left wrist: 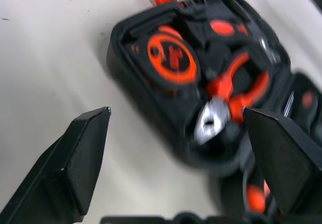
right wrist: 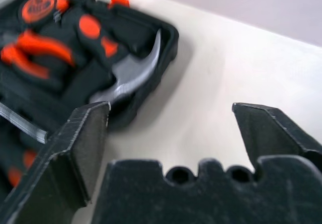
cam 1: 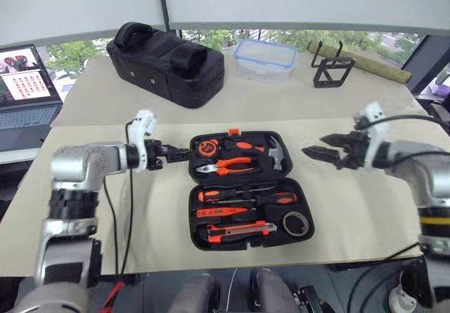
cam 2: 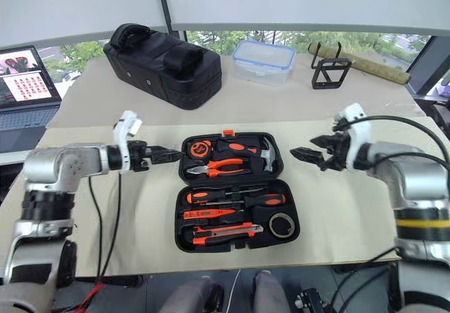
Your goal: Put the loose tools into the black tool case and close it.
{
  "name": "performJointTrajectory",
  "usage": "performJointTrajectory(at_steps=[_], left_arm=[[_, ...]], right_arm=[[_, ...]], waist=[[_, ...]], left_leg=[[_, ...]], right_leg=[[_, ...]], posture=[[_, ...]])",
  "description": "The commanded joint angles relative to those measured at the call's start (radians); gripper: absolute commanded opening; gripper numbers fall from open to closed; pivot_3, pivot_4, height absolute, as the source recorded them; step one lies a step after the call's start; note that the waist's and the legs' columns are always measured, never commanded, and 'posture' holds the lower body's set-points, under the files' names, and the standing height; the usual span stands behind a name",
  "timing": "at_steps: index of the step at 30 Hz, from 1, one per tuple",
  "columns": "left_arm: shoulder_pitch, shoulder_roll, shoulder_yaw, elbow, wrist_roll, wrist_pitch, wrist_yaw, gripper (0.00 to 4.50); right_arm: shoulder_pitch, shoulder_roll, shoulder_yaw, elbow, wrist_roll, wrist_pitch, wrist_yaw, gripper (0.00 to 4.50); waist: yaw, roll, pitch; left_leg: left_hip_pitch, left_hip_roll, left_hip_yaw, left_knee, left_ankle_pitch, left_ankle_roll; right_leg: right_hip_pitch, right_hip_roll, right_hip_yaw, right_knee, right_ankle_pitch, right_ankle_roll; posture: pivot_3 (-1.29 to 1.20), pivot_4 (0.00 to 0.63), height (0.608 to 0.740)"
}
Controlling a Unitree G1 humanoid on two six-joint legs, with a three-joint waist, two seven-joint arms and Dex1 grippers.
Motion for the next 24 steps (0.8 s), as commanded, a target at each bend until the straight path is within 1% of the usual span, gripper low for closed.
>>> performJointTrajectory(at_steps=[1, 6, 7, 8, 9, 10, 14, 16, 19, 20, 21, 24], left_arm=[[-0.059, -0.026, -0.064, 0.062, 0.044, -0.043, 0.021, 4.50], [-0.070, -0.065, -0.097, 0.114, 0.070, -0.077, 0.045, 4.50], [-0.068, -0.069, -0.098, 0.117, 0.072, -0.077, 0.049, 4.24], [-0.065, -0.071, -0.100, 0.120, 0.076, -0.077, 0.054, 3.98], [-0.059, -0.071, -0.105, 0.117, 0.081, -0.079, 0.057, 3.81], [-0.052, -0.070, -0.110, 0.114, 0.085, -0.081, 0.058, 3.46], [-0.022, -0.070, -0.117, 0.091, 0.086, -0.078, 0.060, 2.00], [-0.017, -0.073, -0.113, 0.087, 0.084, -0.076, 0.064, 1.54], [-0.014, -0.076, -0.105, 0.077, 0.078, -0.069, 0.068, 1.32], [-0.012, -0.077, -0.104, 0.071, 0.076, -0.066, 0.068, 1.30], [-0.011, -0.077, -0.103, 0.067, 0.074, -0.068, 0.067, 1.26], [-0.007, -0.081, -0.096, 0.051, 0.069, -0.085, 0.059, 0.99]], right_arm=[[-0.124, 0.067, 0.043, 0.163, -0.070, -0.023, -0.077, 4.42], [-0.200, 0.144, 0.100, 0.287, -0.139, -0.063, -0.123, 4.42], [-0.209, 0.155, 0.107, 0.300, -0.147, -0.066, -0.126, 4.48], [-0.214, 0.164, 0.115, 0.309, -0.156, -0.071, -0.124, 4.21], [-0.216, 0.171, 0.124, 0.313, -0.163, -0.077, -0.122, 3.94], [-0.218, 0.178, 0.128, 0.318, -0.170, -0.084, -0.121, 3.83], [-0.238, 0.207, 0.121, 0.327, -0.171, -0.080, -0.127, 2.42], [-0.241, 0.213, 0.130, 0.320, -0.176, -0.076, -0.115, 1.75], [-0.240, 0.217, 0.147, 0.310, -0.186, -0.078, -0.097, 0.67], [-0.242, 0.219, 0.147, 0.307, -0.186, -0.072, -0.097, 0.42], [-0.244, 0.221, 0.149, 0.303, -0.185, -0.071, -0.094, 0.06], [-0.253, 0.228, 0.134, 0.288, -0.174, -0.055, -0.099, 0.00]], waist=[[-0.003, 0.000, 0.000], [-0.010, 0.000, 0.000], [-0.011, 0.000, 0.000], [-0.011, 0.000, 0.000], [-0.012, 0.000, 0.000], [-0.014, 0.000, 0.000], [-0.013, 0.000, 0.000], [-0.013, 0.000, 0.000], [-0.013, 0.001, 0.000], [-0.013, 0.001, 0.000], [-0.013, 0.001, -0.001], [-0.013, 0.001, -0.001]], left_leg=[[0.000, 0.000, 0.000, 0.002, 0.000, 0.000], [-0.001, 0.000, 0.000, 0.001, 0.000, 0.000], [-0.001, -0.001, 0.000, 0.001, 0.000, 0.000], [-0.001, -0.001, 0.000, 0.001, 0.000, 0.000], [-0.001, 0.000, 0.000, 0.001, 0.000, 0.000], [-0.001, -0.001, 0.000, 0.001, 0.000, 0.000], [0.000, -0.001, 0.000, 0.001, 0.000, 0.000], [0.000, -0.001, -0.001, 0.001, 0.000, 0.000], [0.000, -0.001, -0.001, 0.001, 0.000, 0.000], [0.000, -0.001, -0.001, 0.001, 0.000, 0.000], [0.000, -0.001, -0.001, 0.001, 0.000, 0.000], [0.002, -0.001, -0.001, 0.002, 0.000, 0.000]], right_leg=[[0.000, 0.000, 0.000, 0.001, 0.000, 0.000], [0.000, 0.000, -0.001, 0.000, 0.000, 0.000], [0.000, 0.000, -0.001, 0.000, 0.000, 0.000], [0.000, 0.000, -0.001, 0.000, 0.000, 0.000], [0.000, 0.000, -0.001, 0.000, 0.000, 0.000], [0.000, 0.000, -0.001, 0.000, 0.000, 0.000], [0.000, 0.000, -0.001, 0.000, 0.000, 0.000], [0.001, 0.000, -0.001, 0.000, 0.000, 0.000], [0.001, 0.000, -0.001, 0.000, 0.000, 0.000], [0.001, 0.000, -0.001, 0.000, 0.000, 0.000], [0.001, 0.000, -0.001, 0.000, 0.000, 0.000], [0.002, 0.000, -0.001, 0.000, 0.000, 0.000]], posture=[[0.00, 0.150, 0.722], [0.00, 0.150, 0.722], [0.00, 0.150, 0.722], [0.00, 0.150, 0.722], [0.00, 0.150, 0.722], [0.00, 0.150, 0.722], [0.00, 0.150, 0.722], [0.00, 0.150, 0.722], [0.00, 0.150, 0.722], [0.00, 0.150, 0.722], [0.00, 0.150, 0.722], [0.00, 0.150, 0.722]])
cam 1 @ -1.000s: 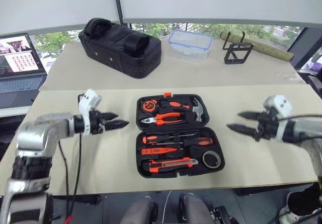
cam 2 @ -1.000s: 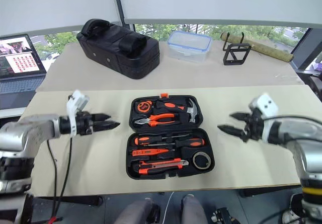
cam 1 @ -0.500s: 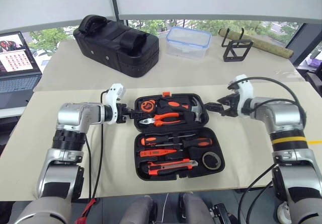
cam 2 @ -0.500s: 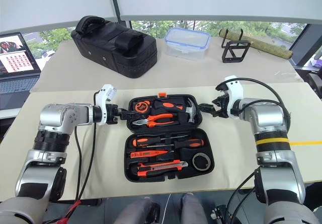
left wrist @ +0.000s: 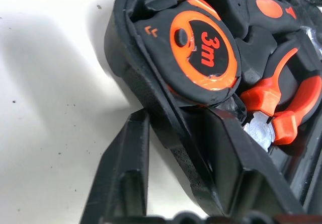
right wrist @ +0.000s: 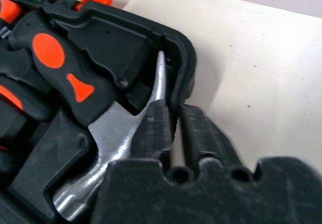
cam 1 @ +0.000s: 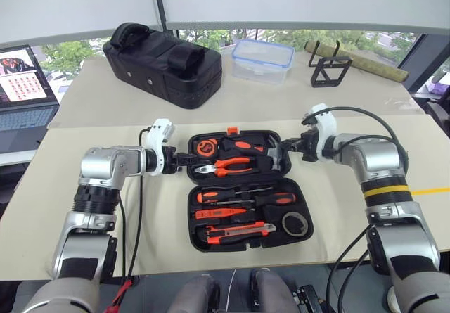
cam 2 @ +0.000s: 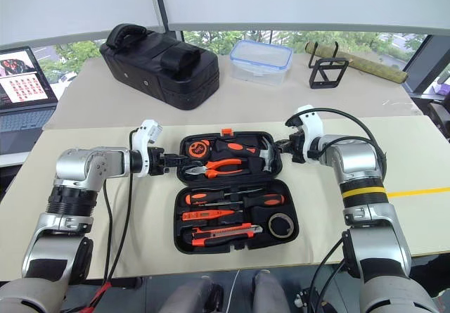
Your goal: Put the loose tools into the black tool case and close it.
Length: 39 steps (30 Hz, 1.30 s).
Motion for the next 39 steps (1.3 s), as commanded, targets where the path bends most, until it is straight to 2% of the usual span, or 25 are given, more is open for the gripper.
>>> performJointTrajectory(at_steps=[1, 5, 12, 18, 23, 27, 33, 39], left_arm=[[0.014, -0.010, -0.006, -0.046, -0.008, -0.021, -0.008, 0.95], [0.006, -0.024, 0.019, -0.058, 0.000, -0.082, 0.007, 0.91], [-0.112, -0.099, 0.087, 0.013, 0.027, -0.335, 0.050, 0.91], [-0.135, -0.120, 0.058, 0.047, 0.064, -0.494, -0.004, 0.91], [-0.012, -0.120, -0.011, 0.017, 0.163, -0.682, -0.010, 0.91], [0.137, -0.144, -0.014, -0.075, 0.219, -0.838, 0.056, 0.91], [0.273, -0.150, 0.029, -0.225, 0.214, -0.846, 0.132, 0.91], [0.320, -0.137, 0.075, -0.293, 0.189, -0.804, 0.182, 0.91]], right_arm=[[-0.032, 0.007, -0.024, -0.041, 0.013, 0.014, -0.002, 0.00], [-0.040, 0.010, -0.055, -0.091, 0.036, 0.014, -0.010, 0.00], [-0.105, 0.064, -0.146, -0.090, 0.032, -0.111, -0.120, 0.00], [-0.086, 0.078, -0.162, -0.109, 0.015, -0.223, -0.139, 0.00], [0.088, 0.062, -0.109, -0.248, -0.039, -0.359, -0.111, 0.00], [0.262, 0.090, -0.118, -0.339, -0.096, -0.514, -0.195, 0.00], [0.452, 0.083, -0.111, -0.464, -0.192, -0.802, -0.254, 0.00], [0.501, 0.057, -0.119, -0.496, -0.283, -0.949, -0.324, 0.00]], waist=[[-0.001, 0.000, 0.000], [-0.001, 0.000, 0.000], [-0.001, 0.000, 0.000], [-0.010, 0.000, 0.000], [-0.013, 0.000, 0.000], [-0.013, 0.000, 0.000], [-0.008, 0.000, 0.000], [-0.009, 0.000, 0.000]], left_leg=[[0.000, 0.000, 0.000, 0.000, 0.000, 0.000], [0.000, 0.000, 0.000, 0.000, 0.000, 0.000], [-0.005, 0.000, 0.000, 0.002, 0.001, -0.001], [-0.008, -0.001, 0.000, 0.000, 0.001, -0.001], [-0.009, -0.001, 0.000, 0.000, 0.001, -0.001], [-0.009, -0.001, 0.000, -0.001, 0.001, -0.001], [-0.003, -0.001, 0.001, -0.001, 0.001, -0.001], [0.005, -0.001, 0.003, -0.002, 0.001, -0.001]], right_leg=[[0.000, 0.000, 0.000, 0.000, 0.000, 0.000], [-0.001, 0.000, 0.000, 0.001, 0.000, 0.000], [-0.004, 0.000, 0.000, 0.001, 0.000, 0.000], [-0.009, -0.001, -0.001, 0.009, 0.000, 0.000], [-0.012, -0.001, -0.002, 0.010, 0.000, 0.000], [-0.014, 0.000, -0.002, 0.010, 0.000, 0.000], [-0.008, 0.001, -0.001, 0.010, 0.000, 0.000], [-0.002, 0.004, 0.001, 0.008, 0.000, 0.000]], posture=[[0.00, 0.150, 0.722], [0.00, 0.150, 0.722], [0.00, 0.150, 0.722], [0.00, 0.150, 0.722], [0.00, 0.150, 0.722], [0.00, 0.150, 0.722], [0.00, 0.150, 0.722], [0.00, 0.150, 0.722]])
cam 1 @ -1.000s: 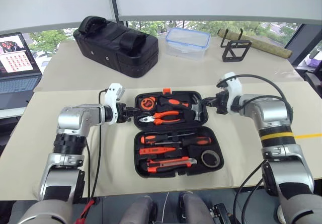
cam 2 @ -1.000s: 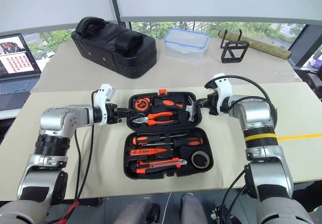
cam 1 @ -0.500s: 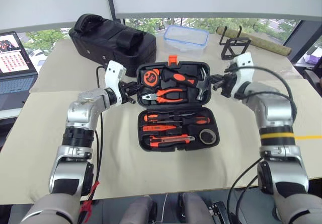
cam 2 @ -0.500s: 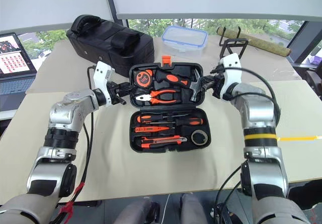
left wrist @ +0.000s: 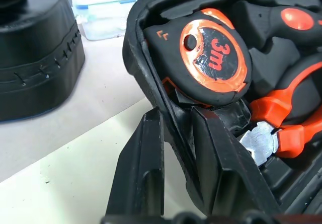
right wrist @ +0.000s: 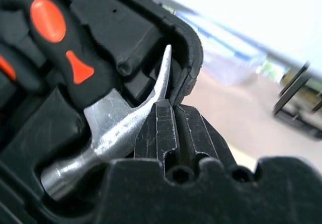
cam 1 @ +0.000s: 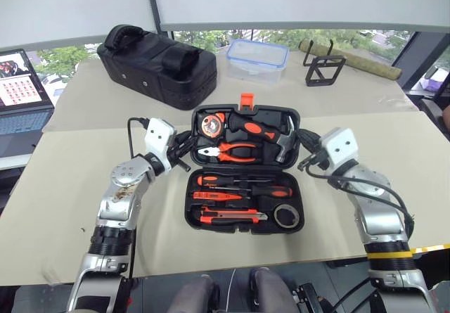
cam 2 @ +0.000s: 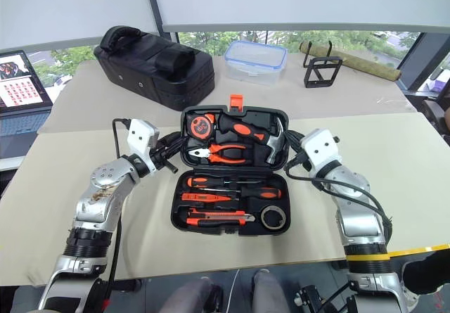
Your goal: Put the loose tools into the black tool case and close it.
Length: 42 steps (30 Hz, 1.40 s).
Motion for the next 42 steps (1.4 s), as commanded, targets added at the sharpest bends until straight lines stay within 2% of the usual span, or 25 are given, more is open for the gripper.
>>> performJointTrajectory(at_steps=[1, 6, 12, 24, 33, 34, 36, 42], left_arm=[[0.021, 0.018, 0.039, -0.059, -0.013, 0.023, 0.030, 0.91], [0.086, 0.035, 0.062, -0.141, -0.044, 0.079, 0.036, 0.91], [0.093, 0.045, 0.078, -0.169, -0.080, 0.147, 0.053, 0.91], [0.008, 0.068, 0.092, -0.173, -0.154, 0.224, 0.040, 0.91], [-0.087, 0.081, 0.033, -0.037, -0.115, 0.264, 0.024, 0.91], [-0.090, 0.078, 0.030, -0.033, -0.118, 0.260, 0.018, 0.44], [-0.091, 0.073, 0.028, -0.040, -0.126, 0.248, 0.003, 0.06], [-0.082, 0.071, 0.027, -0.060, -0.130, 0.250, -0.006, 0.06]], right_arm=[[0.007, -0.030, 0.003, -0.079, -0.059, -0.136, -0.021, 0.00], [0.049, -0.060, -0.009, -0.117, -0.081, -0.200, -0.031, 0.00], [0.052, -0.013, -0.037, -0.168, 0.100, 0.065, -0.004, 0.00], [0.048, -0.069, -0.031, -0.227, 0.075, 0.022, 0.031, 0.00], [0.036, -0.062, -0.025, -0.231, 0.073, 0.025, 0.029, 0.00], [0.036, -0.062, -0.024, -0.232, 0.073, 0.025, 0.029, 0.00], [0.035, -0.062, -0.025, -0.232, 0.073, 0.024, 0.028, 0.00], [0.027, -0.061, -0.023, -0.233, 0.068, 0.022, 0.024, 0.00]], waist=[[0.000, 0.000, 0.000], [0.000, 0.000, 0.000], [0.000, 0.000, 0.000], [0.001, 0.000, 0.000], [0.002, 0.000, 0.000], [0.002, 0.000, 0.000], [0.001, 0.000, 0.000], [0.003, 0.000, 0.000]], left_leg=[[0.000, 0.000, 0.000, 0.000, 0.000, 0.000], [0.001, 0.000, 0.001, -0.001, 0.000, 0.000], [0.002, 0.001, 0.002, -0.001, 0.000, 0.000], [0.002, 0.001, 0.002, -0.001, 0.000, 0.000], [0.002, 0.001, 0.002, -0.001, 0.000, 0.000], [0.002, 0.001, 0.002, -0.001, 0.000, 0.000], [0.002, 0.001, 0.002, -0.001, 0.000, 0.000], [0.002, 0.001, 0.002, -0.001, 0.000, 0.000]], right_leg=[[0.000, 0.000, 0.000, 0.000, 0.000, 0.000], [0.000, 0.000, 0.001, 0.000, 0.000, 0.000], [0.000, 0.001, 0.003, 0.000, 0.000, 0.000], [0.000, 0.001, 0.003, 0.000, 0.000, 0.000], [0.000, 0.001, 0.003, 0.000, 0.000, 0.000], [0.000, 0.001, 0.003, 0.000, 0.000, -0.001], [0.000, 0.001, 0.003, 0.000, 0.000, -0.001], [0.000, 0.001, 0.003, 0.000, 0.000, 0.000]], posture=[[0.00, 0.150, 0.722], [0.00, 0.150, 0.722], [0.00, 0.150, 0.722], [0.00, 0.150, 0.722], [0.00, 0.150, 0.722], [0.00, 0.150, 0.722], [0.00, 0.150, 0.722], [0.00, 0.150, 0.722]])
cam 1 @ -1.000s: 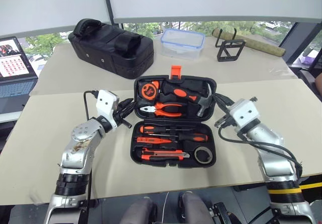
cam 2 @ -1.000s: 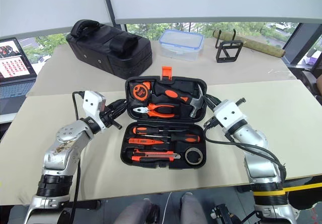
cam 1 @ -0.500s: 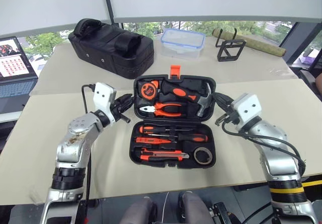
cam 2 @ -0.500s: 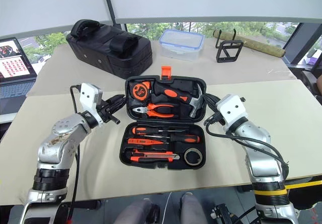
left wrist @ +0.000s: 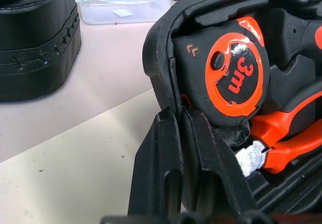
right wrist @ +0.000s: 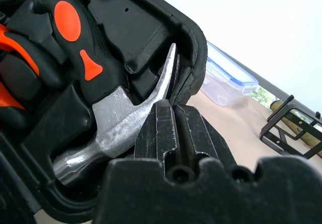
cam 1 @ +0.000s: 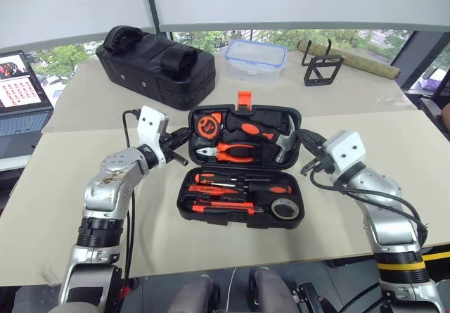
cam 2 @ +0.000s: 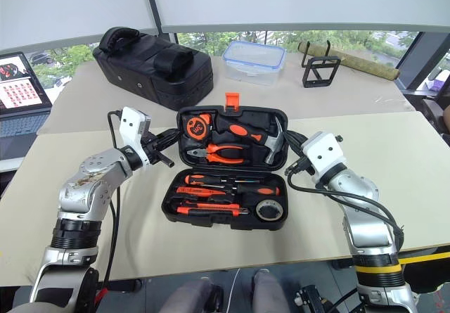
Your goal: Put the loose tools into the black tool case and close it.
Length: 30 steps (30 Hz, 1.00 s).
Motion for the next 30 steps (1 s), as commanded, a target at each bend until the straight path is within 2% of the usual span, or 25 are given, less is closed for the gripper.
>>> performJointTrajectory(at_steps=[1, 13, 21, 25, 30], left_arm=[[-0.003, 0.003, 0.005, -0.021, 0.000, -0.015, -0.001, 0.06], [-0.024, -0.014, 0.008, -0.053, 0.035, -0.144, 0.021, 0.06], [0.186, -0.005, 0.022, -0.254, 0.083, -0.192, 0.079, 0.06], [0.296, -0.003, 0.047, -0.375, 0.074, -0.145, 0.134, 0.06], [0.400, 0.009, 0.084, -0.471, 0.045, -0.067, 0.166, 0.06]], right_arm=[[-0.038, -0.007, -0.017, -0.075, 0.000, -0.041, -0.003, 0.00], [-0.114, 0.002, -0.013, 0.001, -0.055, -0.109, -0.042, 0.00], [0.046, -0.005, -0.014, -0.117, -0.075, -0.148, -0.036, 0.00], [0.132, -0.022, -0.021, -0.146, -0.103, -0.215, -0.037, 0.00], [0.255, -0.050, -0.029, -0.229, -0.047, -0.202, 0.025, 0.00]], waist=[[0.001, 0.000, 0.000], [0.009, 0.000, 0.000], [0.005, 0.000, 0.000], [0.003, 0.000, 0.000], [0.006, 0.000, 0.000]], left_leg=[[0.000, 0.000, 0.000, 0.000, 0.000, 0.000], [-0.001, 0.000, 0.000, 0.000, 0.000, 0.000], [-0.002, 0.000, 0.000, -0.002, 0.000, 0.000], [0.001, 0.000, 0.000, -0.003, 0.000, -0.001], [0.005, 0.001, 0.000, -0.003, -0.002, -0.002]], right_leg=[[0.000, 0.000, 0.000, 0.000, 0.000, 0.000], [-0.001, 0.000, 0.000, 0.000, 0.000, 0.000], [-0.002, 0.000, 0.000, 0.000, 0.000, 0.000], [0.000, 0.001, 0.001, -0.001, 0.000, 0.000], [0.003, 0.001, 0.002, -0.001, -0.001, 0.000]], posture=[[0.00, 0.150, 0.722], [0.00, 0.150, 0.722], [0.00, 0.150, 0.722], [0.00, 0.150, 0.722], [0.00, 0.150, 0.722]])
